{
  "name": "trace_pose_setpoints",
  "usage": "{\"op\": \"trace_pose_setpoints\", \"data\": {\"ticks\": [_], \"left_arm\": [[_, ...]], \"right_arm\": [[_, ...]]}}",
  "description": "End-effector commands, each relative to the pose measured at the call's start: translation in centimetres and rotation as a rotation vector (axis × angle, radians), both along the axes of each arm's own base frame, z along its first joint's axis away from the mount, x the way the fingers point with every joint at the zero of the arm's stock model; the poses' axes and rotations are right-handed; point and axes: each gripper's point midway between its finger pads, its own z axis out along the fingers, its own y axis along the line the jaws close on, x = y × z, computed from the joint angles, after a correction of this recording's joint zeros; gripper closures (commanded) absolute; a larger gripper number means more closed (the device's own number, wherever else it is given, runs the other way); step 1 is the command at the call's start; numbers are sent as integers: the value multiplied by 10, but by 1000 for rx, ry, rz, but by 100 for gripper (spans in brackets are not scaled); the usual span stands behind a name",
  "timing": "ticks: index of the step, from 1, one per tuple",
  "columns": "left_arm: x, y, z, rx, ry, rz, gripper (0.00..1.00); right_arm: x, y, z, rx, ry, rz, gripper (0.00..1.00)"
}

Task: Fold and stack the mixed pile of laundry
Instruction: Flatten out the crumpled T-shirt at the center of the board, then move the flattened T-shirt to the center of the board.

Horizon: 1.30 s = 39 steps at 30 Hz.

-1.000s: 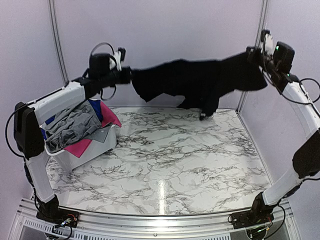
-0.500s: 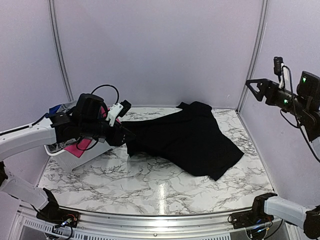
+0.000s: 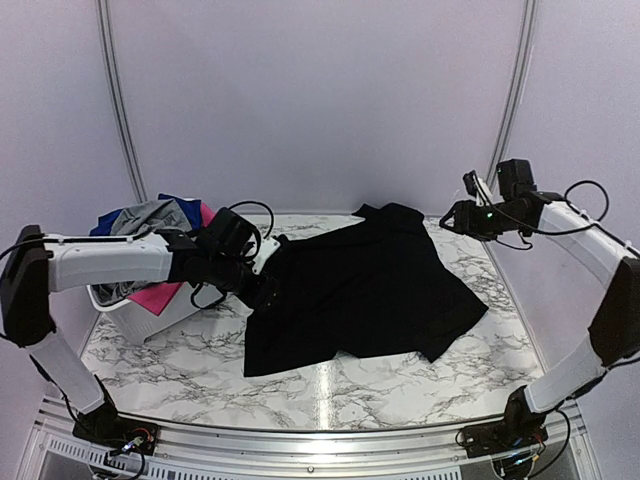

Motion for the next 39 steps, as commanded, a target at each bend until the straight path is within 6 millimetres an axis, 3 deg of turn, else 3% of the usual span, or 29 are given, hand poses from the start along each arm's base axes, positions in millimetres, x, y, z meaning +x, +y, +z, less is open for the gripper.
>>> {"op": "trace_pose_setpoints", "data": {"ticks": [1, 4, 8, 13, 17, 21, 25, 27, 30, 32, 35, 39], "left_arm": [[22, -10, -23, 38, 37, 108, 42], [26, -10, -47, 88, 82, 134, 43], [21, 0, -82, 180, 148, 151, 48], [15, 20, -110, 286, 174, 172, 51], [9, 37, -121, 365, 175, 177, 53], [0, 56, -128, 436, 182, 178, 54], [-12, 80, -139, 518, 201, 188, 53], [-19, 89, -143, 545, 214, 176, 53], [-27, 87, -133, 518, 219, 122, 53], [-25, 71, -114, 432, 191, 69, 52], [-9, 45, -84, 335, 133, 43, 50], [17, 9, -64, 246, 114, 30, 46]], "right_arm": [[12, 1, -60, -29, 144, -1, 41], [10, -3, -103, -49, 238, -21, 43], [-7, -13, -155, -68, 357, -64, 45], [-40, -34, -195, -33, 488, -160, 51], [-81, -37, -207, 6, 566, -234, 50], [-138, -26, -215, 101, 664, -278, 52], [-187, -10, -202, 178, 718, -280, 53], [-200, 5, -185, 225, 697, -223, 53], [-189, 14, -145, 251, 583, -138, 52], [-159, 4, -119, 185, 452, -135, 45], [-111, -19, -110, 86, 359, -176, 44], [-38, -45, -106, 13, 290, -246, 47]]}}
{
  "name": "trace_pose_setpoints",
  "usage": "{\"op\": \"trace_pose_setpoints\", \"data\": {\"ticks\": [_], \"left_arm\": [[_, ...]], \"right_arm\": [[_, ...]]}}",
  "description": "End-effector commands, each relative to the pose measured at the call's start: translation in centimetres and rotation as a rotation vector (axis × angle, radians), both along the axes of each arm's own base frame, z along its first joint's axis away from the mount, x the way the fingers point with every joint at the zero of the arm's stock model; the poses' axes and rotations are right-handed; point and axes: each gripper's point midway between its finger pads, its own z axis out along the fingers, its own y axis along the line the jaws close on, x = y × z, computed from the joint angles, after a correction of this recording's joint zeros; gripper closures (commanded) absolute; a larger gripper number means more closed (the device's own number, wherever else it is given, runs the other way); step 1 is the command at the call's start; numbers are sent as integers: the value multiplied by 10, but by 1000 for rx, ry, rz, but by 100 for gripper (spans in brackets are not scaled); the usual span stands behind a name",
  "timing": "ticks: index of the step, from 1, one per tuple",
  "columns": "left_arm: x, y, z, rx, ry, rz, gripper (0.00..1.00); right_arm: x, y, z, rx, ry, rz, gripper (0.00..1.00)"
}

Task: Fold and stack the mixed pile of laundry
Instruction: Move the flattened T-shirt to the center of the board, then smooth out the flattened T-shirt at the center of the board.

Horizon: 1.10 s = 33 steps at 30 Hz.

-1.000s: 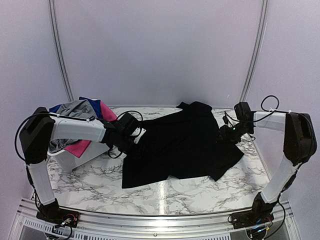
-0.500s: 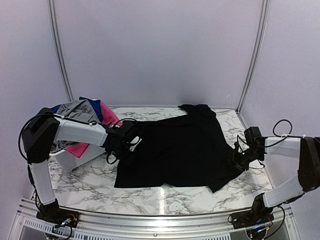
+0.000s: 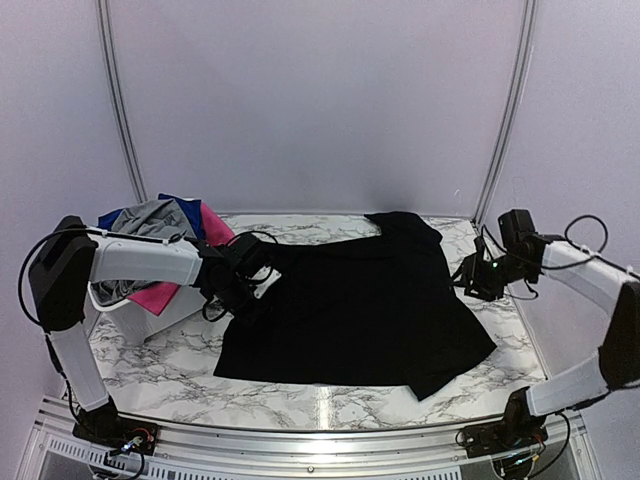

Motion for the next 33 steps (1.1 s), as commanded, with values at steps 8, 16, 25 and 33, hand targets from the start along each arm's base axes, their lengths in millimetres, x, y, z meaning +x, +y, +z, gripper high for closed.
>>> {"op": "trace_pose_setpoints", "data": {"ticks": [8, 16, 25, 33], "left_arm": [[59, -78, 33, -161, -38, -37, 46], [57, -73, 23, -136, -27, -34, 46], [54, -58, 12, -104, -12, -17, 46], [58, -47, 2, -75, -3, 14, 44]], "right_arm": [[143, -62, -24, -247, -56, -64, 61], [94, -74, -49, -323, 46, -10, 75], [66, -63, -93, -274, 141, 51, 80], [72, -57, -105, -249, 156, 81, 75]]}}
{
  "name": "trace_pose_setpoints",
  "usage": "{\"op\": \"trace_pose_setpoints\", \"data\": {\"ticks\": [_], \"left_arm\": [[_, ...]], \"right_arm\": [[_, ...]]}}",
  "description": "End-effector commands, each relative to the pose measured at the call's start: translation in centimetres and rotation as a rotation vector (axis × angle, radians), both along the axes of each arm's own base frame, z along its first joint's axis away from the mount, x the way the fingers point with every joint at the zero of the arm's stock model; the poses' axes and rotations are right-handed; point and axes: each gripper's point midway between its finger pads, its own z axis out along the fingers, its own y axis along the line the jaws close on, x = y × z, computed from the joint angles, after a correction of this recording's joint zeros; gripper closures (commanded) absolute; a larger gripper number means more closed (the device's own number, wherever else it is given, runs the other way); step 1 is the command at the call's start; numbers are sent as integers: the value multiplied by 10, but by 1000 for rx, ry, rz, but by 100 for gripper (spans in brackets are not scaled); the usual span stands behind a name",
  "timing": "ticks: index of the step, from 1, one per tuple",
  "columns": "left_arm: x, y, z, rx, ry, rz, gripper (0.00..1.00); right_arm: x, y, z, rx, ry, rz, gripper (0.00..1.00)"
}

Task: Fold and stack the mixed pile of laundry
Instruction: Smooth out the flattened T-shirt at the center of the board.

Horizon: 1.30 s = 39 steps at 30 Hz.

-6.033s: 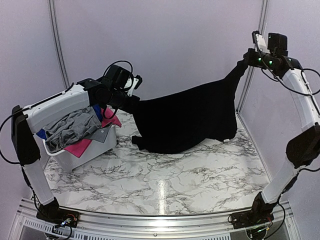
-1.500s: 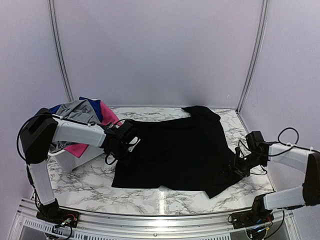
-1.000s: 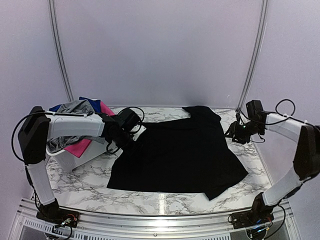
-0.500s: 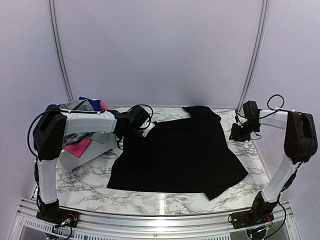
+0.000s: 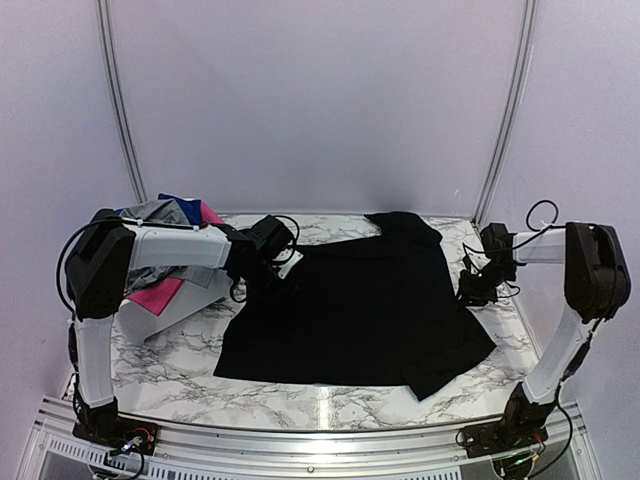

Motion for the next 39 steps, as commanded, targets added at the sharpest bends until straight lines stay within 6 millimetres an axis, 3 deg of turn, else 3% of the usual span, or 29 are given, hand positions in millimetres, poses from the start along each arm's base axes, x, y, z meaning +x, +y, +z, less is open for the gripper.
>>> {"op": "trace_pose_setpoints", "data": {"ticks": [1, 5, 10, 13, 21, 25, 29, 31, 33, 35, 39], "left_arm": [[0, 16, -12, 47, 17, 26, 44], [-1, 25, -20, 63, 36, 67, 44], [-3, 45, -33, 113, 46, 112, 46], [-7, 58, -44, 141, 63, 138, 49], [-30, 90, -67, 213, 113, 185, 63], [-36, 99, -71, 234, 122, 201, 66], [-39, 100, -73, 231, 128, 199, 66], [-37, 98, -72, 228, 125, 193, 65], [-35, 96, -70, 218, 123, 191, 65], [-32, 94, -67, 213, 118, 191, 65], [-29, 91, -66, 205, 117, 193, 64]], "right_arm": [[11, -2, -9, -6, 3, 14, 75], [6, -5, -22, -50, 52, 20, 78], [-13, -9, -28, -77, 104, -4, 100], [-26, -15, -23, -90, 112, -49, 100], [-67, -64, 13, -86, 50, -386, 100], [-89, -76, 20, -61, 47, -513, 100], [-63, -42, 25, 126, -58, -329, 100], [-51, -31, 22, 175, -47, -248, 90], [-39, -28, 27, 185, -77, -194, 73], [-29, -31, 32, 162, -100, -155, 63], [-13, -31, 32, 142, -102, -89, 62]]}}
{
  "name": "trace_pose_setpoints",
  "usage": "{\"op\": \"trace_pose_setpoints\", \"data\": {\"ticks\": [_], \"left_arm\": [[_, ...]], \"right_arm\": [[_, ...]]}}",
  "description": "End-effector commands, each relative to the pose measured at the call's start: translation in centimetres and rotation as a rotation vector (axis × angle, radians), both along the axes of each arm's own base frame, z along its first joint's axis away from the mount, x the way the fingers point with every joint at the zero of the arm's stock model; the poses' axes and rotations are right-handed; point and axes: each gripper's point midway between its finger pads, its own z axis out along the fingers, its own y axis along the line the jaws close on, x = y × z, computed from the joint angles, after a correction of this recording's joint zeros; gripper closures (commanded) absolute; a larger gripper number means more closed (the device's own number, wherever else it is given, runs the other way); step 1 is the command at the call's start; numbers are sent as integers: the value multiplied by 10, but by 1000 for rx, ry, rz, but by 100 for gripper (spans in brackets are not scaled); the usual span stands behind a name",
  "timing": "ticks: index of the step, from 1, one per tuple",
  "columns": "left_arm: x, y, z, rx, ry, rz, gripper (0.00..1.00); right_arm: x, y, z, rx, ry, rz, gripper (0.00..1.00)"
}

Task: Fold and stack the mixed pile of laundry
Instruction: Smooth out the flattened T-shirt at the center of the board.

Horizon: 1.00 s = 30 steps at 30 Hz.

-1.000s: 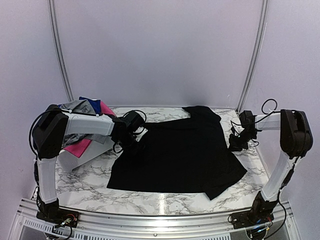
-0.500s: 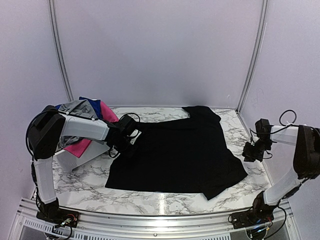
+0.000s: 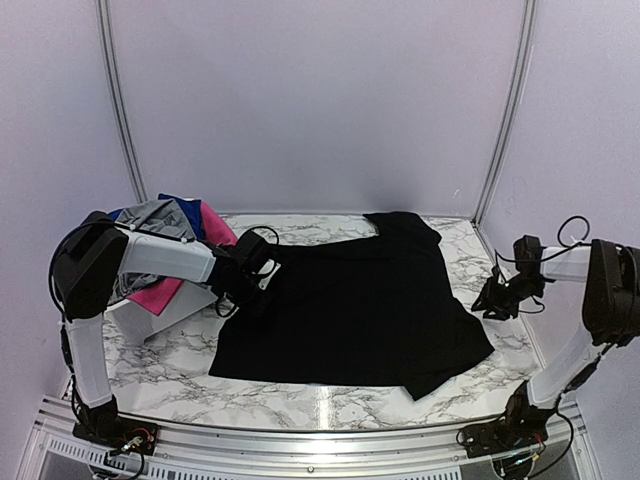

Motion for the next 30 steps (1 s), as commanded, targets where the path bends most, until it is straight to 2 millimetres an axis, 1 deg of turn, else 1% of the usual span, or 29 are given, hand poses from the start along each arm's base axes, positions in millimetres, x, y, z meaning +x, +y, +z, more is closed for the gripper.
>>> {"op": "trace_pose_setpoints", "data": {"ticks": [1, 3, 6, 10, 17, 21, 24, 26, 28, 30], "left_arm": [[-24, 35, -34, 134, 142, 36, 64], [-23, 34, -35, 134, 145, 36, 64], [-21, 33, -35, 131, 148, 37, 64], [-20, 32, -36, 130, 150, 38, 64], [-18, 33, -38, 128, 157, 39, 64], [-17, 35, -38, 128, 159, 44, 64], [-17, 36, -40, 130, 164, 45, 64], [-17, 36, -40, 128, 166, 44, 64], [-16, 37, -40, 129, 165, 44, 64], [-15, 37, -41, 129, 166, 43, 64]], "right_arm": [[37, 6, 21, -20, -108, 128, 63], [47, 7, 24, -49, -115, 157, 65], [57, 12, 23, -83, -116, 198, 66], [64, 23, 15, -104, -91, 253, 68], [60, 26, -9, -179, -12, 299, 70], [57, 32, -22, -202, 19, 329, 70], [58, 39, -23, -219, 20, 351, 68], [60, 37, -21, -241, 18, 353, 67], [61, 45, -20, -263, 17, 381, 66], [63, 47, -16, -278, 15, 389, 65]]}}
